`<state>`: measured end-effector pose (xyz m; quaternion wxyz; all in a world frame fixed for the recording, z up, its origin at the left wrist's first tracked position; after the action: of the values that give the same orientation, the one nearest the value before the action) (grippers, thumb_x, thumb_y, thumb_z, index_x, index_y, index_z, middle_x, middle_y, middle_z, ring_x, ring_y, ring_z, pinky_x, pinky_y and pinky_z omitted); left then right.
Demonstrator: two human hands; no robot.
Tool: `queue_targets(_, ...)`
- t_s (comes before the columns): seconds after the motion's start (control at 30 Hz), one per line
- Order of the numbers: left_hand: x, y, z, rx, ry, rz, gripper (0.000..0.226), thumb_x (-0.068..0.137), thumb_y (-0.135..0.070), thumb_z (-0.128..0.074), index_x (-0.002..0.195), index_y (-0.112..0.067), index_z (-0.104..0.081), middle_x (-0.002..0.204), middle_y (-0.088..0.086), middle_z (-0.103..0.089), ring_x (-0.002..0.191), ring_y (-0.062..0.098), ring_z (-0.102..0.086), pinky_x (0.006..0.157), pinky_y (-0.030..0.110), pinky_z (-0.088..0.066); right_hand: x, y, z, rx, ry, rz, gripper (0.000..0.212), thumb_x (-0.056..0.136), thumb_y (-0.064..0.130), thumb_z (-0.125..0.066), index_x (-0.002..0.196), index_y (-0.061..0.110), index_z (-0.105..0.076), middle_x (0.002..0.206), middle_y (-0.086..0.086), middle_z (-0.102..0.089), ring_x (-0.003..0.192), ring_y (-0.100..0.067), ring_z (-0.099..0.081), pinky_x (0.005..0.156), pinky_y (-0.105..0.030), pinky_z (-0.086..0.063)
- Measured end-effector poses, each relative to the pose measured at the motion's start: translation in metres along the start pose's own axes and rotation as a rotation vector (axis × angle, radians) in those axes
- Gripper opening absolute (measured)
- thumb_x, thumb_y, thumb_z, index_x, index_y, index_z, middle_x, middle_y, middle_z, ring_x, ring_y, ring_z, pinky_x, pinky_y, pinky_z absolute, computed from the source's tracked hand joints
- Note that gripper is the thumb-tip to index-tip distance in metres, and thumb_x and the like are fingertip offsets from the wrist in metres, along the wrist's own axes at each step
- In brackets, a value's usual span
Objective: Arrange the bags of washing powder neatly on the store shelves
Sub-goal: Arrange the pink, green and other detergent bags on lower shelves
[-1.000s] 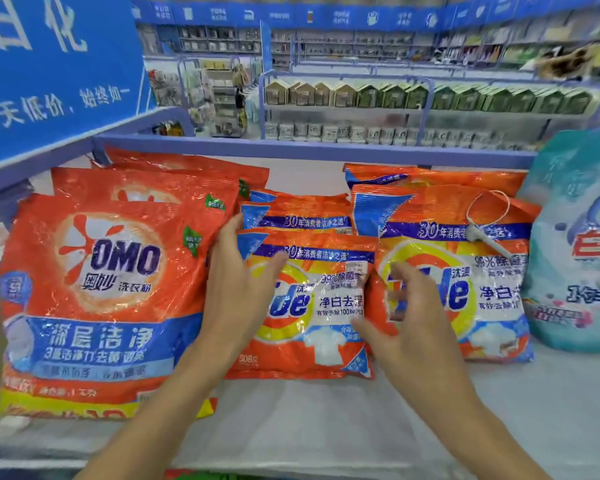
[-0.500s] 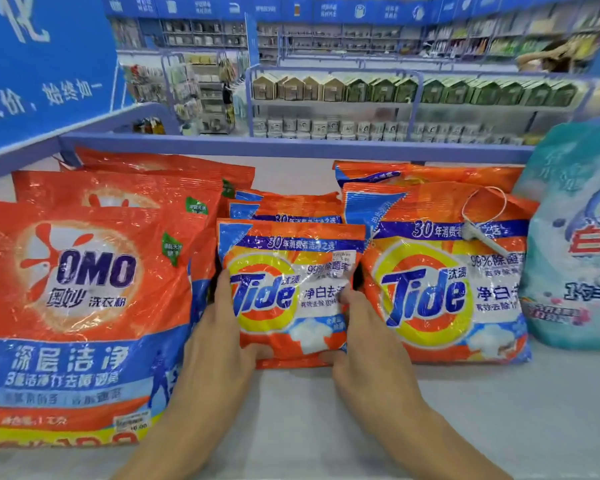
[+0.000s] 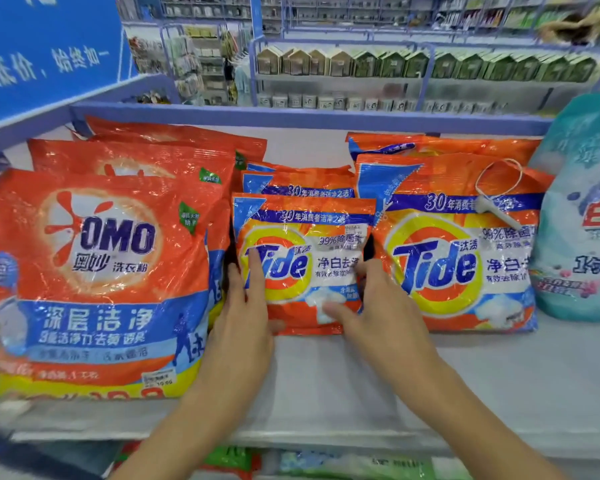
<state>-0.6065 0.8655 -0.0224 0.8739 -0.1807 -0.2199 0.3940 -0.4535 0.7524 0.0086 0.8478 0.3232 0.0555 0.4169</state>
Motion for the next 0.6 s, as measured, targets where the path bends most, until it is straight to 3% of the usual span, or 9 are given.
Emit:
queue_targets(0.17, 0.007, 0.008, -0.005, 0.066, 0.069, -0.007, 0.117, 0.098, -0.021, -0.065, 0.144, -0.04, 0.04, 0.169, 0.019, 0.005, 0.144, 0.043, -0.036, 0.107, 0.047, -0.041, -0.001, -0.003, -0.008, 0.019, -0.034, -0.035, 0.052, 0.088, 0.04, -0.078, 0.124, 0.022, -0.045, 0.128, 0.002, -0.065, 0.114, -0.025, -0.064, 0.085, -0.04, -0.052)
queue_targets(0.27, 0.006, 0.006, -0.005, 0.129, 0.07, -0.003, 0.111, 0.098, -0.018, -0.065, 0.153, -0.028, 0.031, 0.168, 0.022, 0.002, 0.138, 0.045, -0.043, 0.103, 0.047, -0.043, -0.004, -0.006, -0.012, 0.018, -0.05, -0.015, 0.052, 0.089, 0.041, -0.076, 0.126, 0.021, -0.045, 0.127, -0.002, -0.065, 0.114, -0.027, -0.062, 0.087, -0.043, -0.052)
queue_targets(0.43, 0.005, -0.008, 0.0, 0.259, 0.078, 0.016, 0.107, 0.097, -0.023, -0.068, 0.159, -0.011, 0.017, 0.167, 0.025, 0.01, 0.135, 0.043, -0.049, 0.093, 0.042, -0.05, -0.008, -0.015, -0.009, 0.079, -0.016, 0.049, 0.055, 0.091, 0.028, -0.075, 0.137, 0.018, -0.047, 0.13, -0.001, -0.065, 0.114, -0.02, -0.063, 0.091, -0.035, -0.052)
queue_targets(0.6, -0.017, -0.013, 0.01, 0.228, 0.09, -0.055, 0.086, 0.101, -0.031, -0.059, 0.162, -0.01, -0.001, 0.17, 0.017, 0.003, 0.147, 0.04, -0.033, 0.11, 0.049, -0.039, -0.019, -0.019, -0.001, 0.059, 0.03, 0.165, 0.042, 0.096, 0.025, -0.068, 0.133, 0.012, -0.056, 0.124, -0.007, -0.069, 0.11, -0.026, -0.065, 0.093, -0.044, -0.053)
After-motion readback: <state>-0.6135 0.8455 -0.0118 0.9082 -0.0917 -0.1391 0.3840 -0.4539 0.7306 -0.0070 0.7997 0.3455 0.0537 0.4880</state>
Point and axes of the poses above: each hand's wrist, its own x-axis towards the middle knuckle, its own z-axis out of the back of the hand, y = z × x, the point moved 5 cm from there along x, towards the middle knuckle
